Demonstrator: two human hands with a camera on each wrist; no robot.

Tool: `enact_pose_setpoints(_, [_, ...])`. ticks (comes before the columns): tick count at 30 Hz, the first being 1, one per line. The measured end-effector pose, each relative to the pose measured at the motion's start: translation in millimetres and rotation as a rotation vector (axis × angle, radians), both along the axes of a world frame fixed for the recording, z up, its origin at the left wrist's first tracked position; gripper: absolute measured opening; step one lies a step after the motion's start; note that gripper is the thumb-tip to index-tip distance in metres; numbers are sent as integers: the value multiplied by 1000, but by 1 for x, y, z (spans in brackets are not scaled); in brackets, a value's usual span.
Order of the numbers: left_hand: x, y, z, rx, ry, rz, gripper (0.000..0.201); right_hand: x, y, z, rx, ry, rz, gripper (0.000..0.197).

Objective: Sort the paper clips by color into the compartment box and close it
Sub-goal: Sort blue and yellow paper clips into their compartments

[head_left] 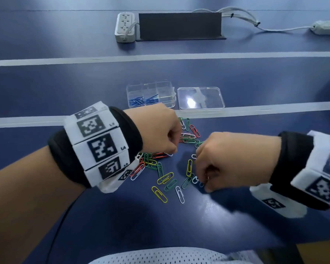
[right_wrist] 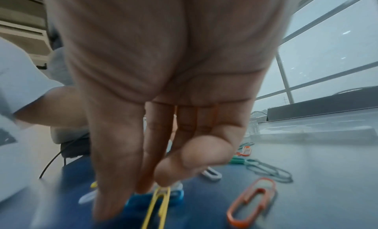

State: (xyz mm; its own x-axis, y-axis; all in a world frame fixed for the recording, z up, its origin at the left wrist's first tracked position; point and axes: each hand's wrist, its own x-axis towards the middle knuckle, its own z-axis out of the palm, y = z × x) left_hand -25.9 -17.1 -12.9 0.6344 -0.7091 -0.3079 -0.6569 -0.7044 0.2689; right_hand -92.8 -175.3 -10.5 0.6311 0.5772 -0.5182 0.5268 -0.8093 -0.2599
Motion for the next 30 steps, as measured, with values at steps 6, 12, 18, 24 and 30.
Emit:
enact_pose_setpoints(6, [0,27,1,66,-18,106,7,-10,-2,-4,-85,-69,20,16])
enact_pose_setpoints(12, [8,54,2,65,-80,260,10,-5,1,-3,-93,-124,41,12])
enact_pose_setpoints(18, [10,66,-3,104,-79,304,18,1,0,1,-74,-106,55,16])
enact_pose_setpoints(24, [12,68,0,109,-59,312,28,12,1,0,-34,-168,3,16])
enact_pose_setpoints(30, [15,68,0,140,-94,282,29,59,15,13,275,-241,-290,6])
